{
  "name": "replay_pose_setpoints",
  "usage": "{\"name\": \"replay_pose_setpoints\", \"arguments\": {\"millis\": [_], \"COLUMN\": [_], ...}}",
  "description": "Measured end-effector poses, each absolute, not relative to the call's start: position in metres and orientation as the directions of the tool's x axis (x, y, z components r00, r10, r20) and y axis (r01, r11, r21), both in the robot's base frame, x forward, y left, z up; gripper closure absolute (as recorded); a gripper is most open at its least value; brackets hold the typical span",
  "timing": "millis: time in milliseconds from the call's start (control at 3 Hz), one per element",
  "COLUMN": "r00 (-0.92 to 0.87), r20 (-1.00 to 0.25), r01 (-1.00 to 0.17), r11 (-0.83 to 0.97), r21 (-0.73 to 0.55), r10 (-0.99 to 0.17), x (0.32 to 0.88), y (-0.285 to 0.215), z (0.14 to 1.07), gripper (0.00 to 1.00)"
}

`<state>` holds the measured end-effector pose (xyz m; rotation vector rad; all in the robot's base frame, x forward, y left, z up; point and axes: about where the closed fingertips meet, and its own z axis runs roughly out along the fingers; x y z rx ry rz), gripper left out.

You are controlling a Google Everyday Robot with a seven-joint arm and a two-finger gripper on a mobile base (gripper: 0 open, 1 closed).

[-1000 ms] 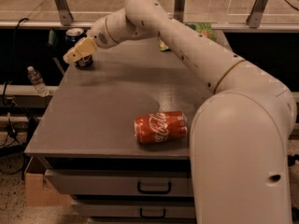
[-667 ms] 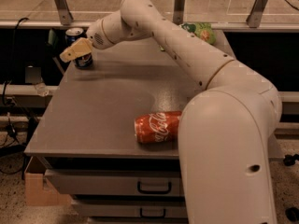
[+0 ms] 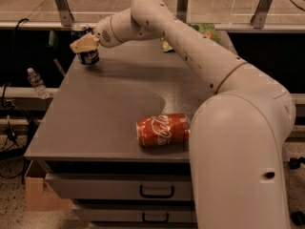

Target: Move pepsi can near coke can

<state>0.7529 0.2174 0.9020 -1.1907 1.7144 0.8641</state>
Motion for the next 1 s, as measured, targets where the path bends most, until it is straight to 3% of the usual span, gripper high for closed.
{"name": "replay_pose_setpoints", "arguments": {"millis": [333,667,1000], "r00": [-0.151,-0.098,-0.087], "r20": [-0.941,-0.95,-0.953], "r01": [-0.95,-0.955,-0.951], "r11": [0.306,0.295,0.309], "r21": [0.054,0.007,-0.007], "r10": [-0.304,-0.295,-0.289], "x": [0.732,0.692,0.655], "y": [0.19,0.153,0.109], "z": [0.924,0.932,0.92], "gripper": [0.87,1.0,1.0]}}
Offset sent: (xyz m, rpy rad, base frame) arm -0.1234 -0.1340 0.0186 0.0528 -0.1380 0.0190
